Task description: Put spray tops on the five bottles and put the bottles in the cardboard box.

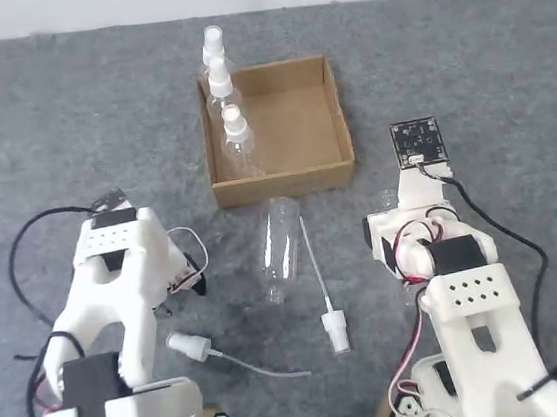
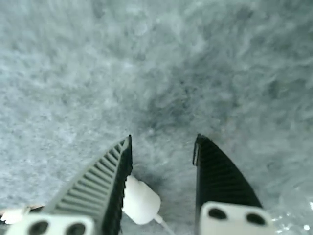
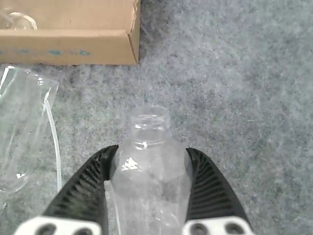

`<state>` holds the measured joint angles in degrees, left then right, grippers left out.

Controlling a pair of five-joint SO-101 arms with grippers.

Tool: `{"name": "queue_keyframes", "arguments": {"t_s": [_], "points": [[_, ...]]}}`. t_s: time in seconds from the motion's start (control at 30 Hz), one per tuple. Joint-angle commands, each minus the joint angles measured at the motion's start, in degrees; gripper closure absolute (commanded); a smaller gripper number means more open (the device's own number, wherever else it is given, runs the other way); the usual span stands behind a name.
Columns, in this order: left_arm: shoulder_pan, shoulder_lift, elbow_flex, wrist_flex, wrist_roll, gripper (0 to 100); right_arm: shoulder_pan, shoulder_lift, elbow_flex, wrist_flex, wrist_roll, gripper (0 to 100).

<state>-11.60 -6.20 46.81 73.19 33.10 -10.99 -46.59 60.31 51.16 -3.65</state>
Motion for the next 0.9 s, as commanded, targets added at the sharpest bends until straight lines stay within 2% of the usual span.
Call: {"name": "queue_keyframes", "arguments": {"t_s": [0.0, 0.07, 0.27, 0.37, 0.57, 0.7, 0.87], "points": [[0.35, -0.35, -3.3, 0.18, 1.49, 81, 0.75, -1.98, -0.7, -1.1, 1.14, 99.1], [0.26, -0.35, -4.88, 3.69, 0.44, 81, 0.75, -1.98, -0.7, -1.1, 1.14, 99.1], [-0.09, -0.35, -14.46, 20.84, -11.25, 81, 0.75, -1.98, -0.7, -1.1, 1.14, 99.1], [-0.09, -0.35, -16.4, 24.18, -16.44, 81, 0.75, -1.98, -0.7, -1.1, 1.14, 99.1], [-0.09, -0.35, -12.35, 23.3, -22.95, 81, 2.15, -1.98, -0.7, -1.1, 1.14, 99.1], [-1.32, 0.18, -9.71, 18.81, -25.93, 81, 2.42, -1.98, -0.7, -1.19, 1.14, 99.1], [-1.58, 0.0, -5.67, 12.75, -36.31, 81, 2.42, -1.98, -0.7, -1.19, 1.14, 99.1]]}}
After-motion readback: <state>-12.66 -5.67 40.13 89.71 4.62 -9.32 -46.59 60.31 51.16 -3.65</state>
